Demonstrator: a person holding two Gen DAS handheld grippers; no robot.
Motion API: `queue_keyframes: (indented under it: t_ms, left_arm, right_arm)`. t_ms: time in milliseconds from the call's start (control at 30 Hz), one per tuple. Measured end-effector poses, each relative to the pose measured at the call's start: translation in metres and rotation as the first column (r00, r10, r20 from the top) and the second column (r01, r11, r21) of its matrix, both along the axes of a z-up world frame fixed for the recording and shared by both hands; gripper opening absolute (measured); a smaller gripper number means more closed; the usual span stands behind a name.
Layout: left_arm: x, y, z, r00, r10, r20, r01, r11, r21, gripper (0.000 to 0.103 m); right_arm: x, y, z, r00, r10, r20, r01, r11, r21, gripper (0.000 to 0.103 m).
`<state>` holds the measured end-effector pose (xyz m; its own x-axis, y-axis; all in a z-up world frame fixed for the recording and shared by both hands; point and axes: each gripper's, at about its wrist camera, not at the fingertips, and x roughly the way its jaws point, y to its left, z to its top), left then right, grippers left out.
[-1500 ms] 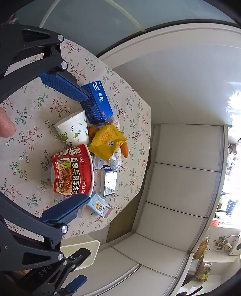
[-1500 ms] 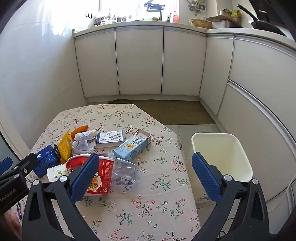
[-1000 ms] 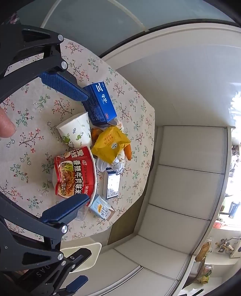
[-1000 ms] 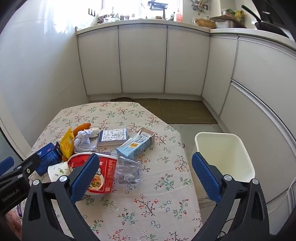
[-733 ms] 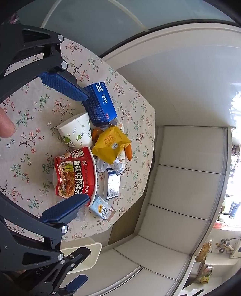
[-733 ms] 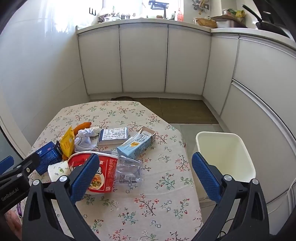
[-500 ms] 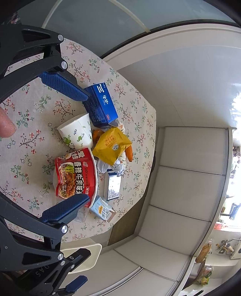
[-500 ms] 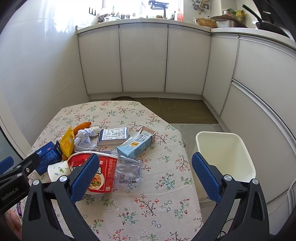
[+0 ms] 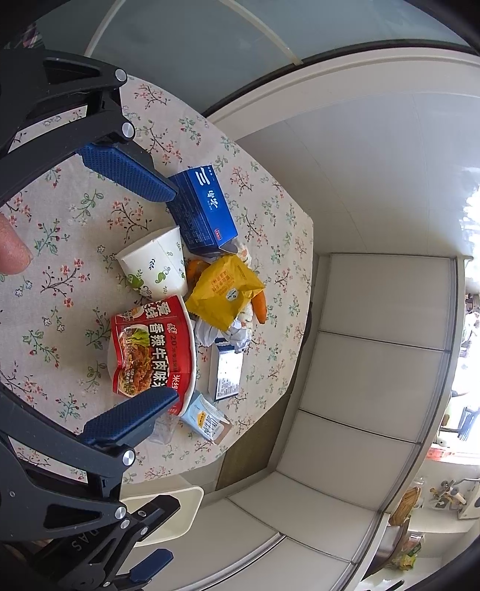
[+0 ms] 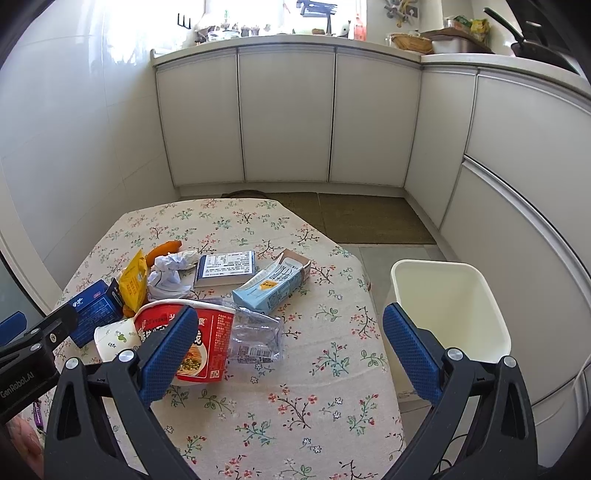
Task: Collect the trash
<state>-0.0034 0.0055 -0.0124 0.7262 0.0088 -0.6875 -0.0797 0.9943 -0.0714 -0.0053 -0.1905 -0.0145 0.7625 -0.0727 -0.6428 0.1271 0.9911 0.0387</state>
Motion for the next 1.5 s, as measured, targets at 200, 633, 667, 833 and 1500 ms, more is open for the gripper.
queue_keyframes:
  t_ms: [200,633,667,833,1500]
  left_arm:
    - [0.0022,-0.0005,-0.0003,1.0,0.001,-0.013,-0.001,1.0,-0.002,0.096]
    - [0.0046,0.0022,0.0002,1.0,0.007,-0.021,-0.007,1.0,-0.006,0.096]
    - [0.0044,0.0023,0.0002,1.0,0.007,-0.021,-0.007,1.0,-0.007,0.096]
    - [0.0042,0.002,-0.0003,1.0,0.008,-0.024,-0.008,1.0,-0.007,0.096]
    - [0.005,0.0031,-0.0022,0.999,0.016,-0.034,-0.017,1.0,-0.014,0.096]
  right_arm:
    - [0.0004,0.0003,-0.001,1.0,0.0,-0.006,0.0,1.0,0.0,0.097]
    - [0.0007,0.0007,-0.0015,1.0,0.001,-0.009,-0.001,1.0,-0.002,0.097]
    - [0.0008,0.0008,-0.0016,1.0,0.001,-0.01,-0.001,1.0,-0.002,0.097]
    - [0.0009,0.0004,-0.0018,1.0,0.001,-0.012,-0.001,1.0,-0.001,0.097]
    - [0.0009,0.0003,-0.0047,1.0,0.003,-0.019,-0.003,1.0,-0.005,0.097]
